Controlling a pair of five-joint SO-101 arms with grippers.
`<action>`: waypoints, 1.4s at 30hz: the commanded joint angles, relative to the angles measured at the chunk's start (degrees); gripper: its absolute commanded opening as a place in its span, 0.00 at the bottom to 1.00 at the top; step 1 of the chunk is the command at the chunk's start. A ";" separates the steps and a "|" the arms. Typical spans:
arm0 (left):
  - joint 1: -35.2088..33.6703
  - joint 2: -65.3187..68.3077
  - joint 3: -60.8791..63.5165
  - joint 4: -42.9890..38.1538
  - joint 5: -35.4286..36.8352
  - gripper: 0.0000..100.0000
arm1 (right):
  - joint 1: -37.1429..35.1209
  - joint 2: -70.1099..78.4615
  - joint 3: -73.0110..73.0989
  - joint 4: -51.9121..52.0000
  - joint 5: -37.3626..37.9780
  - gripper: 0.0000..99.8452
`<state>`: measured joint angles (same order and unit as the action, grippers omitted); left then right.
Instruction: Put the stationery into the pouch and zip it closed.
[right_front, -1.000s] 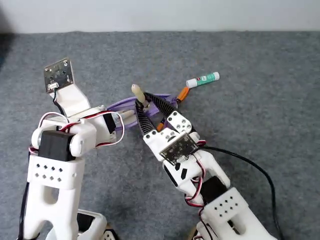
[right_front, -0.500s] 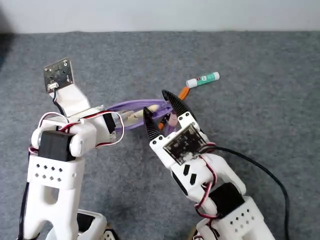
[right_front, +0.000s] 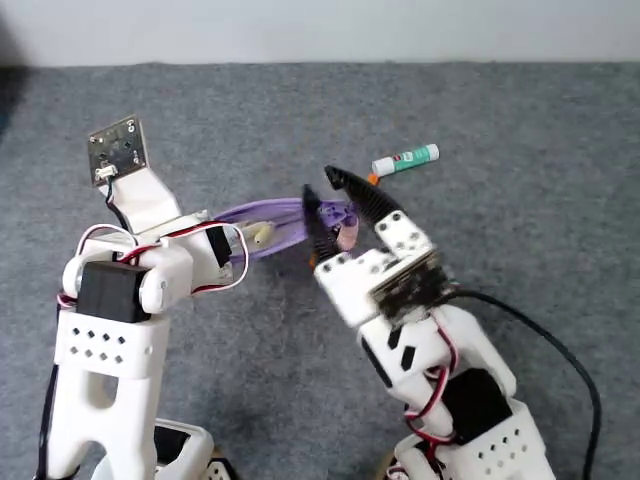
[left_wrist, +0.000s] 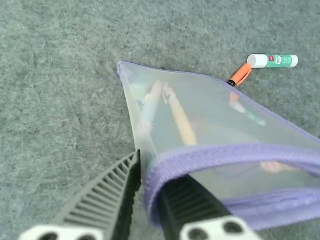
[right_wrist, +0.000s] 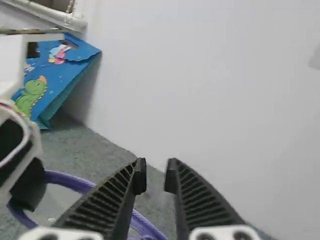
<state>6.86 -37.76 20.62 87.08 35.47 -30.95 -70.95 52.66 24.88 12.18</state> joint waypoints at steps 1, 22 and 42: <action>0.09 0.00 -1.71 -1.23 0.62 0.01 | 7.43 1.36 -4.31 1.19 -8.88 0.02; 0.09 0.00 -1.63 -1.23 0.62 0.01 | 19.56 72.92 -64.09 44.97 -36.22 0.01; 0.09 0.00 -1.63 -1.23 0.62 0.01 | 17.27 123.91 -113.41 57.10 -37.27 0.20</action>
<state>6.86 -37.76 20.62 87.08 35.47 -12.04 50.81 -53.71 81.49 -24.48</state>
